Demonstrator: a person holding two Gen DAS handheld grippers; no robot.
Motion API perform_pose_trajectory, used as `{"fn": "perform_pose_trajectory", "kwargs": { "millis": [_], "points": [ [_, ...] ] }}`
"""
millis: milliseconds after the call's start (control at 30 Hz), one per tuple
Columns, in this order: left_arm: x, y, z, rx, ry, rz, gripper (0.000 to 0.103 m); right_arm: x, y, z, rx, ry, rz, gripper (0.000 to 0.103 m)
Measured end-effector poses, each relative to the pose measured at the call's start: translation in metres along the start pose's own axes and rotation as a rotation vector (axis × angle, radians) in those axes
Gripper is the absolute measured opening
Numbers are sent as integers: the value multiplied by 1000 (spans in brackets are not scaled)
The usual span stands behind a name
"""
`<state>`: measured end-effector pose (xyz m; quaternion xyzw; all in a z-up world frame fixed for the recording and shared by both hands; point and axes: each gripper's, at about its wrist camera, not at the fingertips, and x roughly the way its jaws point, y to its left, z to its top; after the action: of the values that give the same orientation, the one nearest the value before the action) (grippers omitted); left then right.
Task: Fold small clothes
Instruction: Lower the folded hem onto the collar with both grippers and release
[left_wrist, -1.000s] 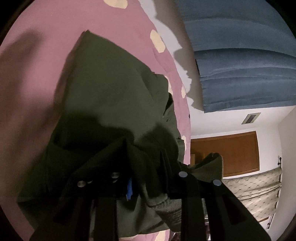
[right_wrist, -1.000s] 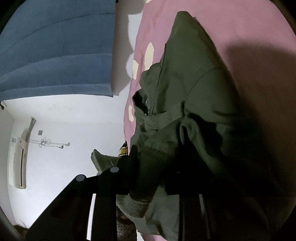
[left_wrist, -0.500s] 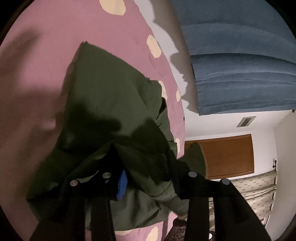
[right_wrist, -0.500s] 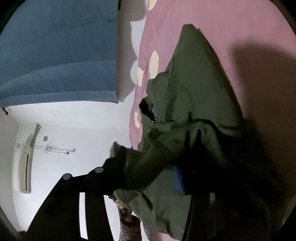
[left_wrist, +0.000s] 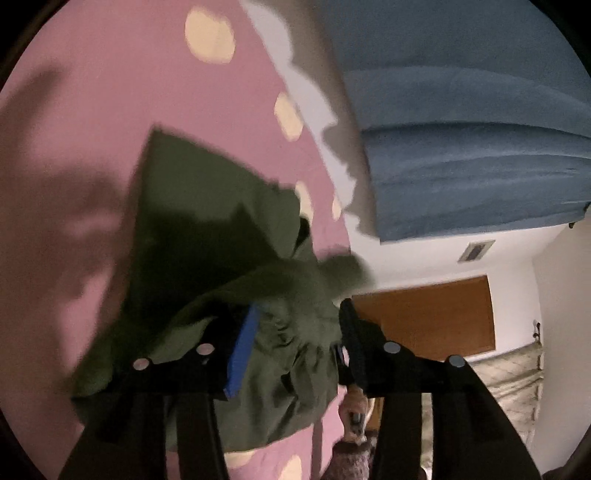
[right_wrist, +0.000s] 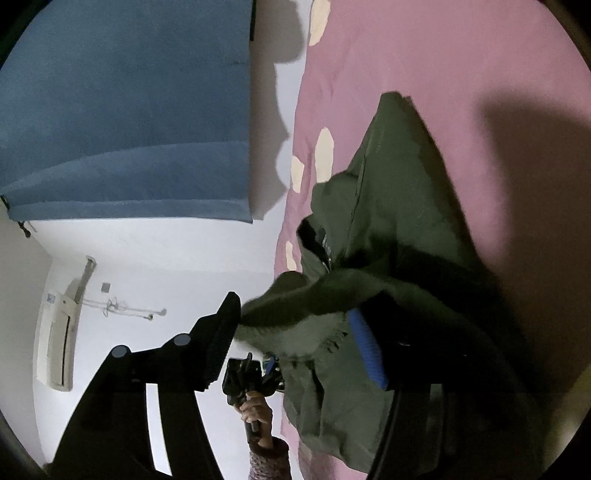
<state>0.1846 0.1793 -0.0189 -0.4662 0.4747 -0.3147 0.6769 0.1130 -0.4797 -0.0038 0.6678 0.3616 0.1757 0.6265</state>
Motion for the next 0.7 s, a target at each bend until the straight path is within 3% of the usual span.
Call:
{"fn": "perform_pose_trajectory", "kwargs": {
  "millis": [133,200,267,367,533,600,700],
  "points": [
    [-14,-20,4,130,-49,84,59,-13,6,2,-38,-68,-3,66],
    [-11,-35,0,252,-38,158,65,-23,18,3,-92,-114,2,70],
    [0,-48,-4,377,1,212,74,-26,32,5,-169,-116,-33,72],
    [30,-65,-8,557,109,283,75,-23,51,7,-293,-109,-150,72],
    [81,-74,-18,860,222,457,76,8,72,14,-558,-14,-404,72],
    [96,-71,-18,928,248,496,76,28,76,12,-682,53,-504,72],
    [119,-63,-13,974,305,518,76,52,76,12,-775,144,-556,72]
  ]
}}
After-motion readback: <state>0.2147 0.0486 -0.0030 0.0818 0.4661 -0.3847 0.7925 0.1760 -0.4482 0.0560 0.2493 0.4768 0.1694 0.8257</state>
